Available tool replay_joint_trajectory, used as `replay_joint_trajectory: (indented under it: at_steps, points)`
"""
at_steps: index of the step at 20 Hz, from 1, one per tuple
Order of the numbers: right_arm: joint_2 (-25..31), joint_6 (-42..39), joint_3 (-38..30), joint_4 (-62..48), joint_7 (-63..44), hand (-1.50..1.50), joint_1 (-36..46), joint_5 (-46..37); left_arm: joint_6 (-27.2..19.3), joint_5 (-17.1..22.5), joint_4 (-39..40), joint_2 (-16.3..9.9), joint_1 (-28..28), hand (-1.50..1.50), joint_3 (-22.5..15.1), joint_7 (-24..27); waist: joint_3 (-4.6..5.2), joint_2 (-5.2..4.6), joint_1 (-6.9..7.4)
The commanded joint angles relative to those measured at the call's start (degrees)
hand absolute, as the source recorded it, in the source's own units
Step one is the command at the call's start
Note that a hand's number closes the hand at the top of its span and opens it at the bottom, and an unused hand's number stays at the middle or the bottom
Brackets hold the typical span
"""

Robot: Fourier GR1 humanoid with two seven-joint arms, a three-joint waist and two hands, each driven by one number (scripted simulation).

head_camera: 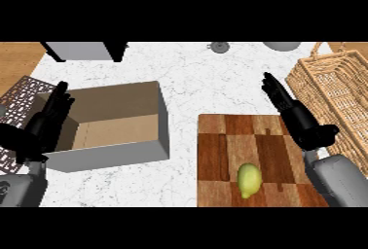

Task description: Pick the lemon from the cutting board and place it in the basket

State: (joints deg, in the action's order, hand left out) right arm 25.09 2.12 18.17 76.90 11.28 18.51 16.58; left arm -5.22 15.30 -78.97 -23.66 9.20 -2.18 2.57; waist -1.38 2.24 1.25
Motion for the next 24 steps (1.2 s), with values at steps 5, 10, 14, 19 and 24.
replay_joint_trajectory:
  at_steps: [5, 10, 14, 19, 24]
  points:
    - [-0.3, -6.6, -7.0, 7.5, 30.3, 1.50, -8.4, 3.2, -3.6, -5.9, -2.0, -3.3, -1.4, 0.00, -1.5, -6.8, 0.77, -2.01, -3.97]
    - [-6.9, -1.6, -0.1, 18.6, 49.0, -1.50, -7.4, -8.7, -2.3, -4.9, -1.6, -2.6, -2.7, 0.00, -2.3, -9.8, 0.86, -1.69, -5.40]
    - [-12.9, 11.2, 0.4, 20.8, 56.6, -1.50, -18.5, -15.1, -2.3, -5.3, -2.9, -3.8, -3.9, 0.00, -1.3, -11.5, 1.12, -1.63, -6.66]
    - [-9.6, 24.1, -6.5, 22.9, 50.2, -1.50, -29.9, -25.0, -2.5, -5.4, -4.0, -5.3, -6.4, 0.00, 0.9, -12.1, 1.64, -1.16, -10.20]
    - [-1.8, 28.9, -12.0, 24.3, 45.5, -1.50, -42.9, -36.2, -2.8, -5.4, -7.2, -5.2, -7.9, 0.00, 1.4, -13.7, 1.88, -1.32, -9.93]
